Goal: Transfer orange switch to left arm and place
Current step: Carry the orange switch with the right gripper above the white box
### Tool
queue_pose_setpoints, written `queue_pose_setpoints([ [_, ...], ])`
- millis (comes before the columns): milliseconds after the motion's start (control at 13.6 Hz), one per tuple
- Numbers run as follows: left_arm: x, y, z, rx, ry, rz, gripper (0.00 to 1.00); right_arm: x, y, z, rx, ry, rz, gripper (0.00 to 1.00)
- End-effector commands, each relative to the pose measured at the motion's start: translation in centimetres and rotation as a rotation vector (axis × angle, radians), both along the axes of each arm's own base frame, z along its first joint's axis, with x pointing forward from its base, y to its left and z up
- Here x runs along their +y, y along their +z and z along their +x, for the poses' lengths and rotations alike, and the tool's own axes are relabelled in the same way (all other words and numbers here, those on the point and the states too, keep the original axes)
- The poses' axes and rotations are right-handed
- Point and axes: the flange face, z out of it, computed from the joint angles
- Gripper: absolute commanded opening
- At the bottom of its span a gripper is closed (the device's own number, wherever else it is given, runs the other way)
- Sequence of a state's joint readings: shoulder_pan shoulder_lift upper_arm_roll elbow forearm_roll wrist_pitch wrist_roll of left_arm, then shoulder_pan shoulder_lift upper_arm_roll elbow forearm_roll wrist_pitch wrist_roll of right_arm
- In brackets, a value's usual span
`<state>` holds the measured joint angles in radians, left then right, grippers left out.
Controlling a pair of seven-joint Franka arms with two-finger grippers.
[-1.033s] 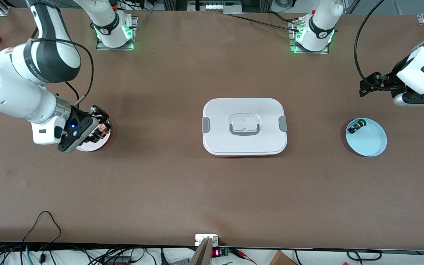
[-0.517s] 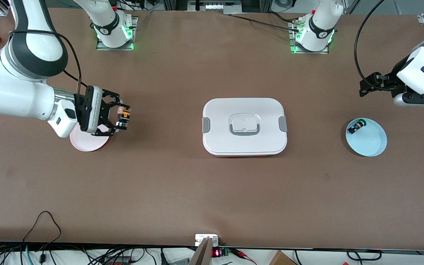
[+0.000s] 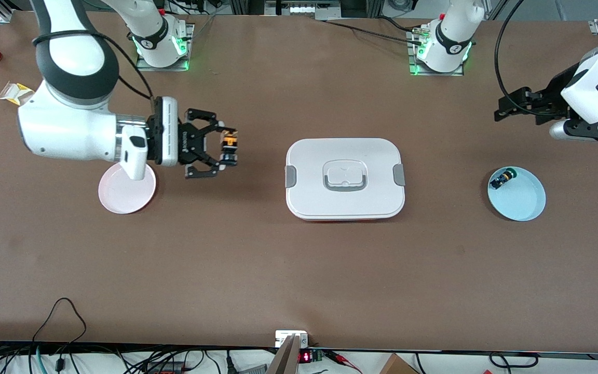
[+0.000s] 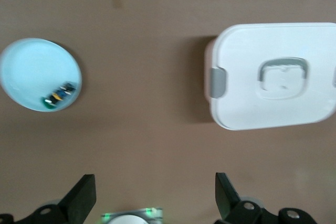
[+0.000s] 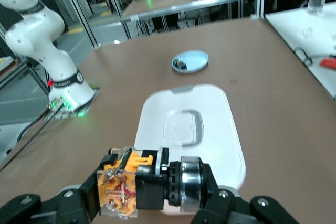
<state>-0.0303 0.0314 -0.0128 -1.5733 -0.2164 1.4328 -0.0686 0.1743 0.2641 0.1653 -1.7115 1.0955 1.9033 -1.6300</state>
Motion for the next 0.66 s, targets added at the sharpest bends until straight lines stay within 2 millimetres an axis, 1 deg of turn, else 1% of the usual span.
queue_pose_setpoints([
  [0, 0.5, -1.7, 0.7, 0.094, 0.030, -0.115, 1.00, 2.1, 0.9, -0.5, -0.063, 0.020, 0.131, 0.02],
  [74, 0.0, -2.8, 1.1, 0.131, 0.032, -0.145, 1.00, 3.3, 0.7, -0.8, -0.076, 0.032, 0.183, 0.02],
  [148, -0.2, -3.0, 1.1, 0.144, 0.029, -0.167, 1.00, 4.1, 0.3, -0.9, -0.089, 0.037, 0.232, 0.02],
  [221, -1.8, -3.7, 1.0, 0.184, -0.004, -0.191, 1.00, 5.2, -0.1, -1.1, -0.109, 0.041, 0.285, 0.02],
  [295, -2.3, -4.3, 0.6, 0.265, -0.010, -0.283, 1.00, 6.1, -0.3, -1.2, -0.109, 0.032, 0.336, 0.02],
  [369, -3.1, -5.0, 0.7, 0.306, -0.009, -0.374, 1.00, 7.4, -0.9, -1.5, -0.091, 0.021, 0.367, 0.02],
  [517, -3.5, -7.1, 1.4, 0.402, -0.012, -0.482, 1.00, 9.8, -1.0, -2.1, -0.086, -0.043, 0.387, 0.02],
  [590, -3.8, -7.3, 1.6, 0.406, -0.012, -0.509, 1.00, 10.8, -0.9, -2.2, -0.078, -0.077, 0.406, 0.02],
])
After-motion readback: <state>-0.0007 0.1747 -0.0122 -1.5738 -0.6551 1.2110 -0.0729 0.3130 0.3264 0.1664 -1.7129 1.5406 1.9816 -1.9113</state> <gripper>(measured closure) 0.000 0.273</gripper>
